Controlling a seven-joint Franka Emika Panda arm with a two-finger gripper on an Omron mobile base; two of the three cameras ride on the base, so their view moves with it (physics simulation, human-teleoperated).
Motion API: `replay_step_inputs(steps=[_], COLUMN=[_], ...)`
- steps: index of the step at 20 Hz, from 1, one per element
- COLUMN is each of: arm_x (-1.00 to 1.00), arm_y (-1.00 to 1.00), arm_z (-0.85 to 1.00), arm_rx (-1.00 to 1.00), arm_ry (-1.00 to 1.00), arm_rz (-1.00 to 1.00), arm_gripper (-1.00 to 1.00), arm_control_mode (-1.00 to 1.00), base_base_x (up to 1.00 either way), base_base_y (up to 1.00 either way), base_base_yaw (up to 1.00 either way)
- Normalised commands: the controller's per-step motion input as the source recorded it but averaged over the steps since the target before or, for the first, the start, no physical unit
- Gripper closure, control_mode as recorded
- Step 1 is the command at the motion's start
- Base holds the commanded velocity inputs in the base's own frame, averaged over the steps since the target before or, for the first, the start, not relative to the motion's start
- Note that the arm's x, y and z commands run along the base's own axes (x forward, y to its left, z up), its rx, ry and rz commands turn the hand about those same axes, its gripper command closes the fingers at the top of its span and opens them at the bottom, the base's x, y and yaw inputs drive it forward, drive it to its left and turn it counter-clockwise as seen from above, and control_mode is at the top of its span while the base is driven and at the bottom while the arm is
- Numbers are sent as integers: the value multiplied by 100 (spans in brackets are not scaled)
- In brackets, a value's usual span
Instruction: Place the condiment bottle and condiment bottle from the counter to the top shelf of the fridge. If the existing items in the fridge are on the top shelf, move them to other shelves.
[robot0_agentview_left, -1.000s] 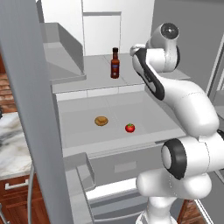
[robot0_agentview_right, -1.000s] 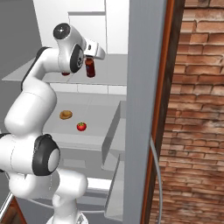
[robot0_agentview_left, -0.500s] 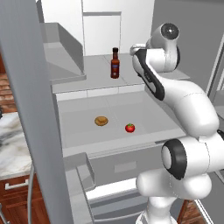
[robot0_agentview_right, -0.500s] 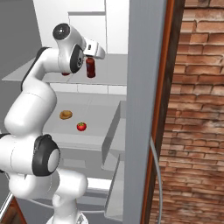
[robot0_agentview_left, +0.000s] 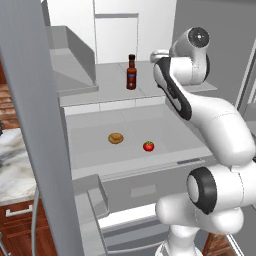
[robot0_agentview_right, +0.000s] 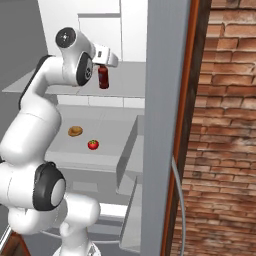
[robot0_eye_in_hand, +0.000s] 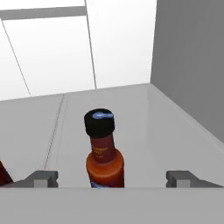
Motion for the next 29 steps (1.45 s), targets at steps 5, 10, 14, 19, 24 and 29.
replay_step_inputs(steps=[5,10,14,19,24,29], arm_x=[-100,-100,-100,-100,-100,-100], arm_y=[0,0,0,4,10,2], arm_z=[5,19,22,32,39,45], arm_rx=[0,0,-6,-15,-18,-17], arm_ry=[-43,-30,-14,-2,0,0], arm_rz=[8,2,0,0,0,0], arm_gripper=[-100,-100,-100,-100,-100,-100], arm_control_mode=[-100,-100,-100,-100,-100,-100], base_base_x=[0,0,0,0,0,0], base_base_y=[0,0,0,0,0,0], base_base_yaw=[0,0,0,0,0,0])
